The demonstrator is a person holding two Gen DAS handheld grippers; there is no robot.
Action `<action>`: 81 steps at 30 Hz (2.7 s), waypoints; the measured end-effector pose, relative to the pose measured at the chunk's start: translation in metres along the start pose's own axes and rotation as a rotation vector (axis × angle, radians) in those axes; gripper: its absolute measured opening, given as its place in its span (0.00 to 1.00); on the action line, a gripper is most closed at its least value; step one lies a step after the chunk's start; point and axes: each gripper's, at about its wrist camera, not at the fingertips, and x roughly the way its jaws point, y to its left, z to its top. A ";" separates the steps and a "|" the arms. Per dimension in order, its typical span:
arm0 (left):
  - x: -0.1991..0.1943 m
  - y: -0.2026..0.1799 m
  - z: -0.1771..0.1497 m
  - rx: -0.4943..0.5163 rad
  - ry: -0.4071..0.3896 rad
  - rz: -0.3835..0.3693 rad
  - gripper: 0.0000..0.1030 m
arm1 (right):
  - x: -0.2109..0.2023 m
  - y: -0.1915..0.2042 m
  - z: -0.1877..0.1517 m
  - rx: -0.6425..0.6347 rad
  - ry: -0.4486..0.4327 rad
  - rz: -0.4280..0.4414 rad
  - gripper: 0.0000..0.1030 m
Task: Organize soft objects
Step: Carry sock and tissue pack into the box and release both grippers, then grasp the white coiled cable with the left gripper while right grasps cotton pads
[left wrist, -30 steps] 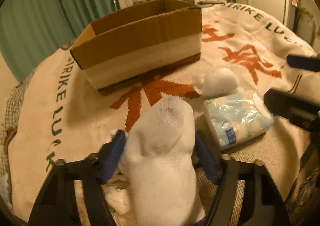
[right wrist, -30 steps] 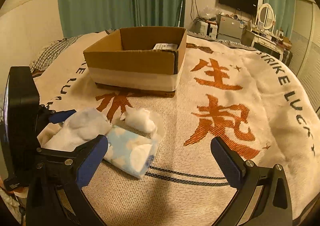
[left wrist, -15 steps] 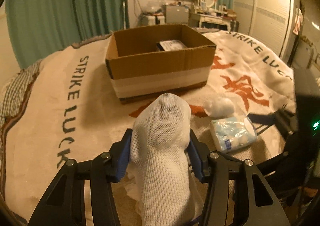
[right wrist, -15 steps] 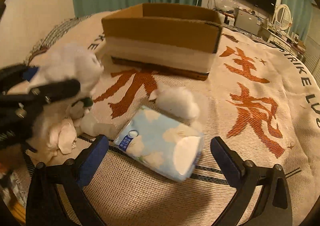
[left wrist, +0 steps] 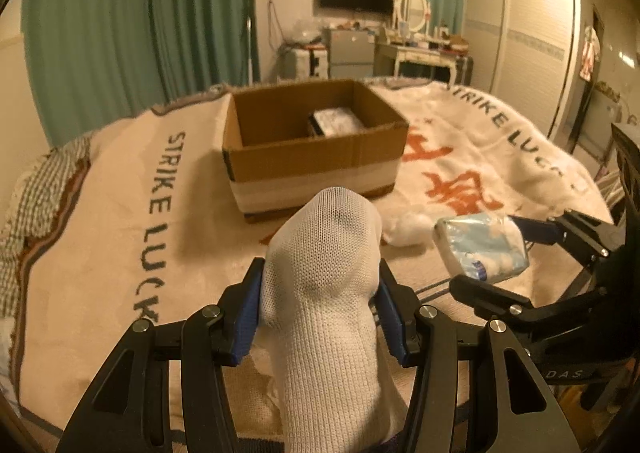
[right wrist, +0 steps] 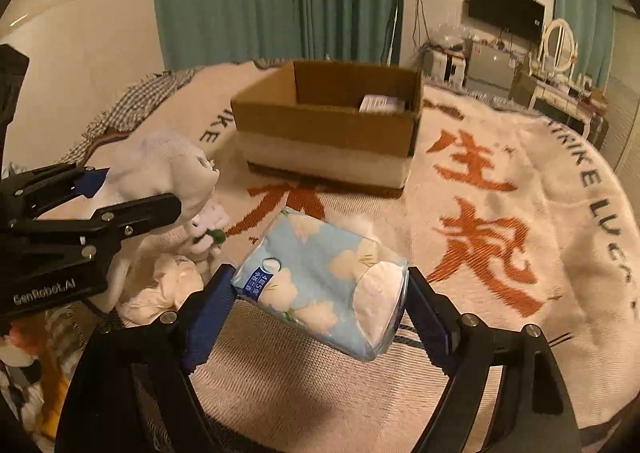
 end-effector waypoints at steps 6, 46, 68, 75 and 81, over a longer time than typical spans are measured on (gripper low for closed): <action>-0.017 0.008 0.021 -0.076 -0.041 0.031 0.49 | -0.034 -0.010 0.023 0.047 -0.070 0.043 0.78; 0.204 0.043 0.162 0.019 0.042 0.142 0.58 | 0.182 -0.111 0.228 0.043 -0.097 0.051 0.83; -0.044 0.014 0.201 0.022 -0.328 0.279 0.89 | -0.074 -0.089 0.241 -0.002 -0.344 -0.068 1.00; -0.113 0.012 0.178 -0.007 -0.390 0.310 0.89 | -0.152 -0.065 0.213 -0.060 -0.396 -0.041 1.00; -0.100 0.018 0.126 -0.066 -0.314 0.326 0.89 | -0.158 -0.046 0.177 -0.122 -0.361 0.032 1.00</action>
